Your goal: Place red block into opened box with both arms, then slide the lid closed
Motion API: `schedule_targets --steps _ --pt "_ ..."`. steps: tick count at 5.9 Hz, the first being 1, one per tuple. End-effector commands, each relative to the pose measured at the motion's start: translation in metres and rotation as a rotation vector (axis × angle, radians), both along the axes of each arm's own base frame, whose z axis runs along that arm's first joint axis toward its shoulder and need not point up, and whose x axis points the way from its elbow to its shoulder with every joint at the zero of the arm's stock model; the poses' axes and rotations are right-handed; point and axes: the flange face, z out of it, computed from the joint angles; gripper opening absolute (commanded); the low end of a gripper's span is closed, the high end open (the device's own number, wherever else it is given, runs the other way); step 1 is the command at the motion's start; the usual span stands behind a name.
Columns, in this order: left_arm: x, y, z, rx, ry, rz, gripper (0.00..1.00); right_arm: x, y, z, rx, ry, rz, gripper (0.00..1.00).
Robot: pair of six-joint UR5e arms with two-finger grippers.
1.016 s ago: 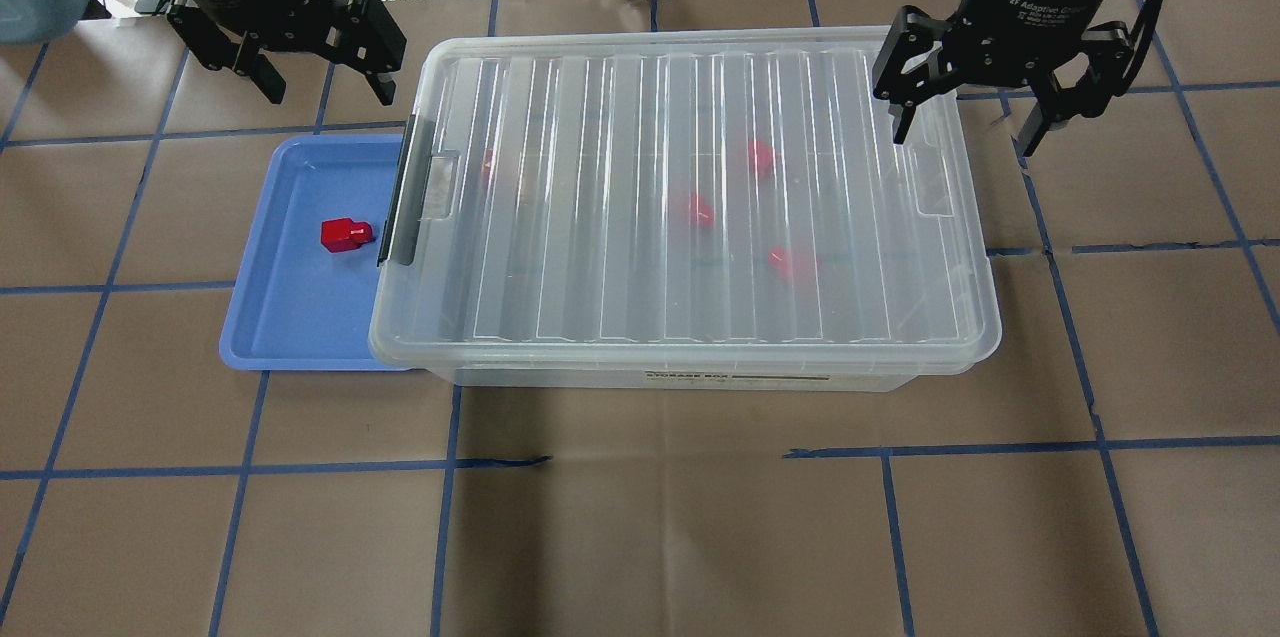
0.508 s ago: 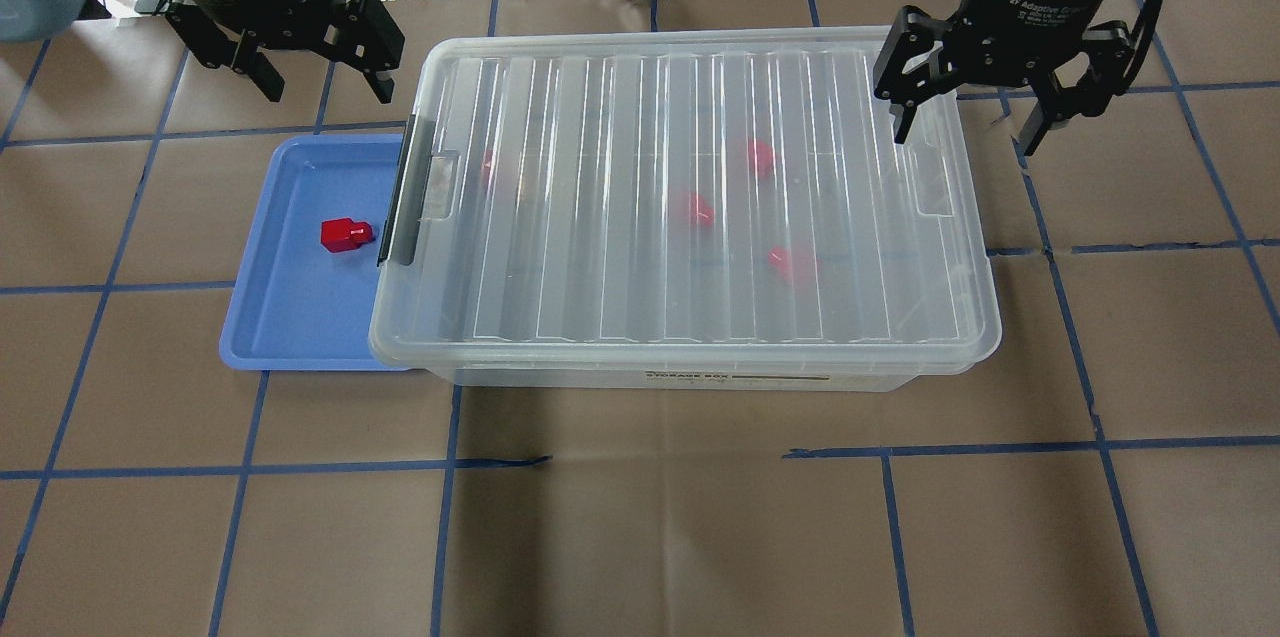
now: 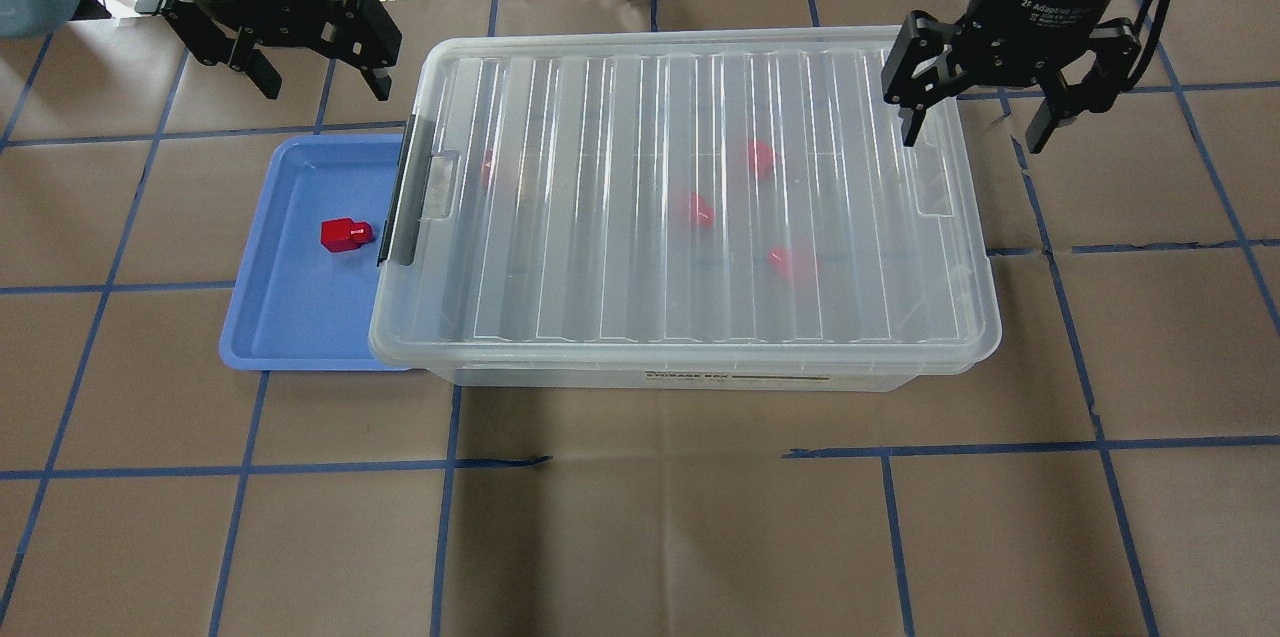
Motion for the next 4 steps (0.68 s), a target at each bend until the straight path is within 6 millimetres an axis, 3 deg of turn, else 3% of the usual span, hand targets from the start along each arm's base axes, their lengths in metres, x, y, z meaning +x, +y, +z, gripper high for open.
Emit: schedule_targets --steps 1,2,4 --pt "0.0 -0.001 0.001 -0.001 0.0 0.0 0.99 -0.037 -0.008 -0.029 0.007 -0.013 0.001 1.0" --pt "0.001 -0.003 0.0 -0.001 0.0 0.002 0.99 -0.065 -0.012 -0.053 -0.017 -0.021 0.006 1.0" --pt "0.004 -0.003 0.003 -0.006 0.0 0.008 0.99 -0.076 -0.018 -0.095 -0.082 -0.006 -0.011 1.0"
